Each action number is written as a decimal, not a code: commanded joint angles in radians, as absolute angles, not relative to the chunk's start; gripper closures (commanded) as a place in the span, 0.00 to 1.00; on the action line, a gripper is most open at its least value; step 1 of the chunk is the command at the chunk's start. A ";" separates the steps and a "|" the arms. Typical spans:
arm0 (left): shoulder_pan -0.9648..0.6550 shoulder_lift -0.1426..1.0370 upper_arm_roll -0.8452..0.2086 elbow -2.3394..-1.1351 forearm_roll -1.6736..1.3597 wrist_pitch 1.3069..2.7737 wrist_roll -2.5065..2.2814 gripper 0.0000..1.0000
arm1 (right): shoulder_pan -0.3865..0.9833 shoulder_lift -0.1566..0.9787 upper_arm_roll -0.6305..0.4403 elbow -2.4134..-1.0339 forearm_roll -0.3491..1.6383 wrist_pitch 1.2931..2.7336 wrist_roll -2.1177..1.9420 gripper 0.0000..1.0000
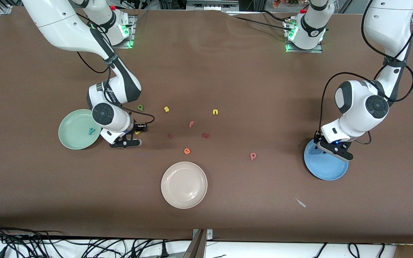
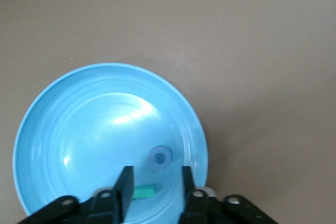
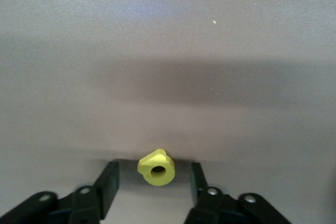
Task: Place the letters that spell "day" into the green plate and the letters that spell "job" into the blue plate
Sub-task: 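Carry the blue o onto the blue plate and open the left gripper, then move the left gripper to the pink d while the right gripper holds yellow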
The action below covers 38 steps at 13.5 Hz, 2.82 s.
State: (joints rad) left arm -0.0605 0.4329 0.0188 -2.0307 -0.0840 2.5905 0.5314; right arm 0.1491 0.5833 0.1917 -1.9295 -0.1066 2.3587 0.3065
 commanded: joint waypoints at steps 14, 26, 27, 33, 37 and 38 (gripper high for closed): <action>-0.405 0.667 -0.014 -1.738 -0.107 2.600 -0.116 0.17 | 0.149 0.591 0.195 -1.933 -0.092 2.393 0.307 0.53; -0.433 0.758 0.011 -1.684 -0.106 2.628 -0.127 0.26 | 0.149 0.597 0.195 -1.934 -0.092 2.399 0.298 0.67; -0.433 0.759 0.012 -1.683 -0.106 2.626 -0.127 0.26 | 0.149 0.595 0.195 -1.934 -0.092 2.399 0.296 0.68; -0.439 0.773 0.021 -1.678 -0.106 2.628 -0.126 0.56 | 0.149 0.594 0.195 -1.922 -0.094 2.388 0.295 0.75; -0.440 0.773 0.028 -1.675 -0.103 2.629 -0.124 0.64 | 0.149 0.581 0.196 -1.898 -0.095 2.347 0.281 0.75; -0.439 0.773 0.029 -1.675 -0.100 2.629 -0.121 0.75 | 0.149 0.574 0.195 -1.875 -0.095 2.297 0.264 0.75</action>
State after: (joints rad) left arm -0.4221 0.7531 0.0106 -1.7010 -0.0845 2.6267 -0.1302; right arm 0.1488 0.5842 0.1929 -1.9150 -0.1066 2.3673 0.2972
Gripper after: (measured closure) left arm 0.626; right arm 0.678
